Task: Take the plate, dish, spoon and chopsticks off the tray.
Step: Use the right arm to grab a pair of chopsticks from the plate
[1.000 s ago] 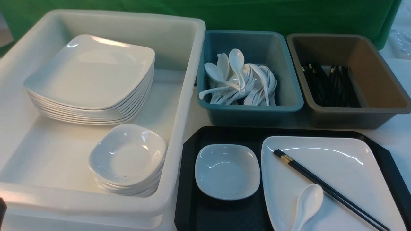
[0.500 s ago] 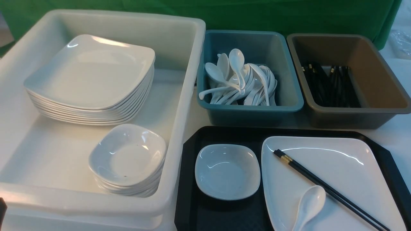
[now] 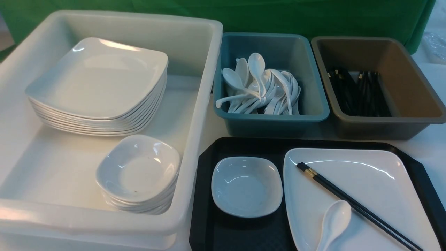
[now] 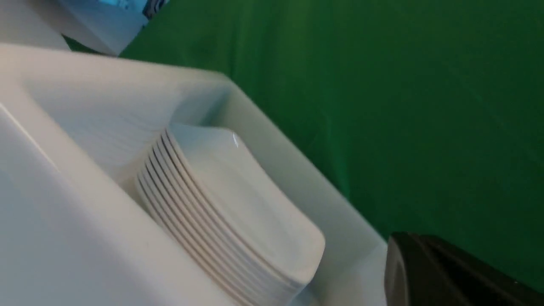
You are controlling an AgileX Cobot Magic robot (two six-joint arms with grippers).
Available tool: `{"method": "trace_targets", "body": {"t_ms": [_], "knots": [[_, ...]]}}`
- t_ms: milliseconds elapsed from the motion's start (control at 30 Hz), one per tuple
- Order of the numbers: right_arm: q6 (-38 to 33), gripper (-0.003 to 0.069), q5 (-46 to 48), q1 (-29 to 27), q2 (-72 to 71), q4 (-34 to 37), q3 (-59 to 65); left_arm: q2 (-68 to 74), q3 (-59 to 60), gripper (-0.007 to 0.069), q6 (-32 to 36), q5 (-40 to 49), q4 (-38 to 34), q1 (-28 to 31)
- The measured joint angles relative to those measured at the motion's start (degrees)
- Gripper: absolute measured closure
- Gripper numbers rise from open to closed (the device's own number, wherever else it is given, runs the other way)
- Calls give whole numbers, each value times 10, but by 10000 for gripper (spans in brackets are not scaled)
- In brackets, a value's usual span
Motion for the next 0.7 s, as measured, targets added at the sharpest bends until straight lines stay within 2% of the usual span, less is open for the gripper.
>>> {"method": "trace_targets", "body": {"t_ms": [133, 233, 367, 467, 533, 667, 700], "knots": [[0, 419, 0, 0, 0, 0, 0, 0, -14, 619, -12, 8, 9, -1], [0, 419, 0, 0, 0, 0, 0, 22, -109, 619, 31, 90, 118, -12], [0, 419, 0, 0, 0, 0, 0, 112, -211, 619, 91, 194, 171, -31], [0, 419, 0, 0, 0, 0, 0, 191, -273, 619, 112, 270, 182, -65], [0, 419, 0, 0, 0, 0, 0, 272, -324, 619, 130, 326, 187, -114], [-1, 419, 0, 0, 0, 0, 0, 378, -370, 619, 162, 325, 189, -211], [-1, 419, 0, 0, 0, 0, 0, 382, -370, 619, 163, 322, 189, -211]]}}
